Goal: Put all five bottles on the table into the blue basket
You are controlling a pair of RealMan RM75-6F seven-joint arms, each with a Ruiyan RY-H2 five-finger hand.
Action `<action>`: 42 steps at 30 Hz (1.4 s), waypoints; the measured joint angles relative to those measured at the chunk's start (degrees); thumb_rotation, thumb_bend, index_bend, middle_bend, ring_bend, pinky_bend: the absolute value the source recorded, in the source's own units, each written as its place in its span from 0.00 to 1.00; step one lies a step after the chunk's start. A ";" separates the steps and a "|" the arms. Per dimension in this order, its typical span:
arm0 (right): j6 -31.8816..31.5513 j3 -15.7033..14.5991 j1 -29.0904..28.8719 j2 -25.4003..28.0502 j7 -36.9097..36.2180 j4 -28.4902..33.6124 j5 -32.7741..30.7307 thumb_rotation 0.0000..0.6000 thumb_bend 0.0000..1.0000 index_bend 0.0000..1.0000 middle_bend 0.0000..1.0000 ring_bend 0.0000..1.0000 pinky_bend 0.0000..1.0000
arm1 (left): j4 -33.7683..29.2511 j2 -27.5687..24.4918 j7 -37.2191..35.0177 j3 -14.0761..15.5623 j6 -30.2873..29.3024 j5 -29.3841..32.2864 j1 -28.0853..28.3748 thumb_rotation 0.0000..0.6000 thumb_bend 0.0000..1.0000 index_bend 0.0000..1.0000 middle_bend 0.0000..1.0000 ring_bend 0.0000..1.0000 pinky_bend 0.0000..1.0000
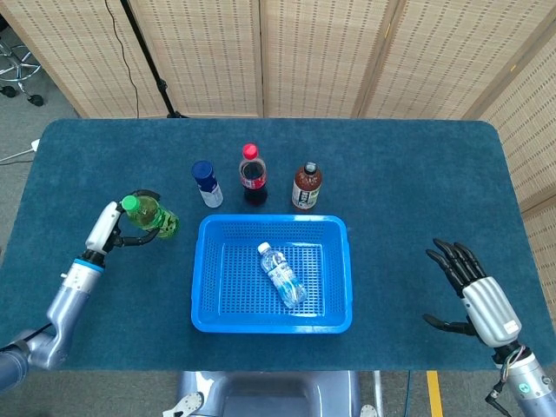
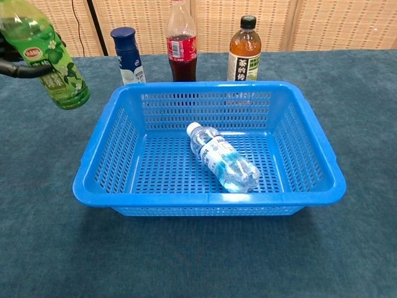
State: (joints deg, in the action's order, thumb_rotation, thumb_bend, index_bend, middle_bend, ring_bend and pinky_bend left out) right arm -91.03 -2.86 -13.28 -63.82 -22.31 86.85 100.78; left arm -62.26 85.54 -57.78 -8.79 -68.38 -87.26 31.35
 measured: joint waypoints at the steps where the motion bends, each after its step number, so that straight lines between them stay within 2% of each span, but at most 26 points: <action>1: 0.02 0.05 0.02 -0.03 0.11 0.05 0.05 1.00 0.00 0.00 0.00 0.00 0.00 | -2.49 -1.72 0.60 0.14 -1.11 -0.88 -0.17 1.00 0.45 0.46 0.30 0.24 0.40; 9: 0.26 0.33 0.18 -0.19 0.71 0.33 0.38 1.00 0.00 0.00 0.00 0.00 0.00 | -21.46 -11.59 10.92 1.22 -5.18 -7.73 0.25 1.00 0.44 0.46 0.30 0.24 0.40; 13: 0.49 0.50 0.19 -0.27 0.72 0.26 0.37 1.00 0.00 0.00 0.00 0.00 0.00 | -30.43 -14.10 19.50 1.58 -2.87 -8.93 2.20 1.00 0.44 0.46 0.30 0.24 0.40; 16: 0.57 0.66 0.21 -0.28 0.68 0.25 0.25 1.00 0.00 0.00 0.00 0.00 0.00 | -34.40 -14.55 22.93 1.95 0.66 -8.93 3.99 1.00 0.44 0.46 0.30 0.24 0.40; 21: 0.95 0.82 0.26 -0.25 0.53 0.22 -0.06 1.00 0.00 0.00 0.00 0.00 0.00 | -36.12 -13.05 28.39 2.61 6.13 -7.97 6.65 1.00 0.44 0.46 0.30 0.24 0.40; 26: 1.28 0.76 0.33 -0.27 0.23 0.10 -0.07 1.00 0.00 0.00 0.00 0.00 0.00 | -36.04 -6.35 37.22 3.42 12.58 -2.85 8.77 1.00 0.43 0.44 0.30 0.24 0.40; 29: 1.31 0.76 0.41 -0.23 0.16 0.12 0.00 1.00 0.00 0.00 0.00 0.00 0.00 | -35.34 -2.37 37.96 3.98 14.72 0.22 9.52 1.00 0.43 0.44 0.30 0.24 0.40; 32: 1.41 0.83 0.38 -0.23 0.20 0.22 0.04 1.00 0.00 0.00 0.00 0.00 0.00 | -35.17 -1.39 37.09 4.38 16.06 1.87 9.88 1.00 0.40 0.40 0.28 0.22 0.39; 34: 1.62 0.83 0.33 -0.27 0.42 0.30 0.10 1.00 0.00 0.00 0.00 0.00 0.00 | -35.55 -1.83 35.93 4.57 16.81 2.42 10.04 1.00 0.37 0.24 0.15 0.11 0.28; 36: 1.81 0.80 0.31 -0.32 0.61 0.34 0.16 1.00 0.00 0.00 0.00 0.00 0.00 | -35.89 -2.54 35.59 4.88 17.79 2.75 10.26 1.00 0.31 0.03 0.00 0.00 0.05; 38: 1.92 0.77 0.29 -0.36 0.73 0.39 0.20 1.00 0.00 0.00 0.00 0.00 0.00 | -36.24 -3.49 35.69 5.26 19.38 3.21 10.67 1.00 0.28 0.00 0.00 0.00 0.00; 42: 2.22 0.61 0.25 -0.40 0.24 0.64 0.33 1.00 0.00 0.00 0.00 0.00 0.00 | -36.72 -5.47 35.65 5.35 22.15 4.49 11.21 1.00 0.24 0.00 0.00 0.00 0.00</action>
State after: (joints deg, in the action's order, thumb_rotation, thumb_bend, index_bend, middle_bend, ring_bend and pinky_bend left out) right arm -88.81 -2.25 -13.02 -64.21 -22.06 87.49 101.11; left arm -98.97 80.07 -22.12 -3.43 -46.23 -82.77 42.56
